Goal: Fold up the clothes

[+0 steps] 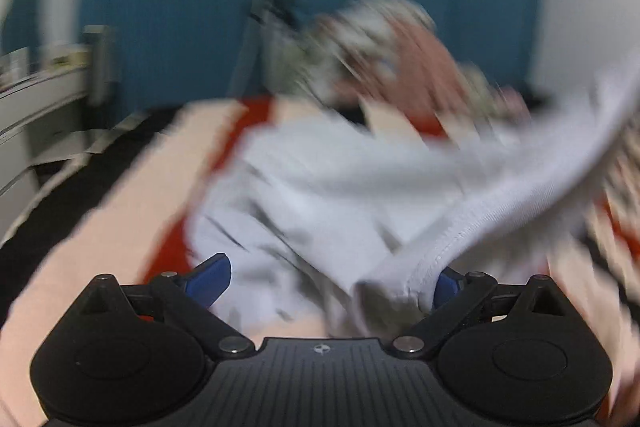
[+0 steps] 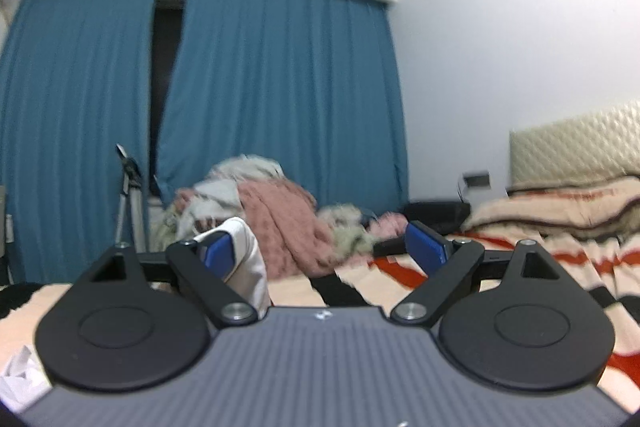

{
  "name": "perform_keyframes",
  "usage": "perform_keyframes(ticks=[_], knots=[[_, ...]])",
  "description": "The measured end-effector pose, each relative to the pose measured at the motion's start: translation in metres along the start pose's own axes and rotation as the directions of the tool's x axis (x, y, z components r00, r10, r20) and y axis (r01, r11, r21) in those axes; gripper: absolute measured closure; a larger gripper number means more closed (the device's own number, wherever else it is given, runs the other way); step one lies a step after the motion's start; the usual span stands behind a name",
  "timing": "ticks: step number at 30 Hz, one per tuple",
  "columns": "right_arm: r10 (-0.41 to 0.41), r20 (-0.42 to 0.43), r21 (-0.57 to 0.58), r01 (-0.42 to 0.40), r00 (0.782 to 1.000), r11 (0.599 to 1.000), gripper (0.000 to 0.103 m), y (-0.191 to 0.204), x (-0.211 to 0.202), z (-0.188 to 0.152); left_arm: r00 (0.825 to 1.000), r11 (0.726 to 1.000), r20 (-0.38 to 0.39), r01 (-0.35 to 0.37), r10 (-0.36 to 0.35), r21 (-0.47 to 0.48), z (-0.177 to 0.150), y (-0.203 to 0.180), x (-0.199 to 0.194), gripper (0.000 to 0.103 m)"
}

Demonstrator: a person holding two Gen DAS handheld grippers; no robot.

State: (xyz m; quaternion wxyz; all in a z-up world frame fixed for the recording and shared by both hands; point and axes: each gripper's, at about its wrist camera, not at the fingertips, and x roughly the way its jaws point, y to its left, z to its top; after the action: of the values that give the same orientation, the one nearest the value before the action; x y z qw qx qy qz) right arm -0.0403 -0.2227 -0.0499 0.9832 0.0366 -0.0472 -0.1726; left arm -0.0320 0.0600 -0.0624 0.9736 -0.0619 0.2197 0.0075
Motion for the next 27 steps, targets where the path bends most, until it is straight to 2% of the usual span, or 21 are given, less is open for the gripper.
perform_keyframes(ticks=[2, 4, 7, 10, 12, 15, 17, 21, 27], knots=[[-0.001, -0.068, -0.004, 0.000, 0.998, 1.000, 0.014, -0.002, 0.011, -0.007, 0.995, 0.997, 0.088, -0.053, 0.057, -0.049, 0.003, 0.009, -0.013, 0.000], [0.012, -0.132, -0.017, -0.014, 0.991, 1.000, 0.013, -0.001, 0.017, -0.014, 0.979, 0.991, 0.160, -0.114, 0.123, -0.065, 0.004, 0.012, -0.024, 0.000], [0.023, -0.219, -0.050, -0.035, 0.975, 0.998, 0.013, 0.003, 0.020, -0.025, 0.970, 0.987, 0.191, -0.132, 0.149, -0.095, 0.008, 0.016, -0.032, 0.000], [0.031, -0.284, -0.024, -0.039, 0.958, 0.999, 0.013, 0.003, 0.019, -0.034, 0.962, 0.982, 0.216, -0.143, 0.168, -0.127, 0.013, 0.019, -0.039, 0.000], [0.027, -0.277, -0.007, -0.030, 0.961, 1.000, 0.013, 0.002, 0.012, -0.035, 0.956, 0.978, 0.232, -0.150, 0.182, -0.147, 0.016, 0.022, -0.044, 0.000], [0.041, -0.205, -0.007, -0.044, 0.978, 0.999, 0.013, 0.006, -0.004, -0.022, 0.946, 0.971, 0.255, -0.159, 0.202, -0.179, 0.021, 0.025, -0.051, 0.000], [0.062, -0.163, -0.001, -0.063, 0.985, 0.998, 0.013, 0.006, -0.012, 0.002, 0.932, 0.973, 0.306, -0.142, 0.193, -0.182, 0.051, 0.025, -0.075, 0.000], [0.140, -0.101, 0.067, -0.134, 0.985, 0.989, 0.013, 0.006, -0.015, 0.078, 0.894, 0.979, 0.415, -0.100, 0.167, -0.180, 0.118, 0.023, -0.130, 0.000], [0.263, -0.021, 0.118, -0.259, 0.965, 0.959, 0.013, 0.010, -0.023, 0.225, 0.814, 0.985, 0.567, -0.038, 0.128, -0.167, 0.220, 0.020, -0.212, 0.000]])
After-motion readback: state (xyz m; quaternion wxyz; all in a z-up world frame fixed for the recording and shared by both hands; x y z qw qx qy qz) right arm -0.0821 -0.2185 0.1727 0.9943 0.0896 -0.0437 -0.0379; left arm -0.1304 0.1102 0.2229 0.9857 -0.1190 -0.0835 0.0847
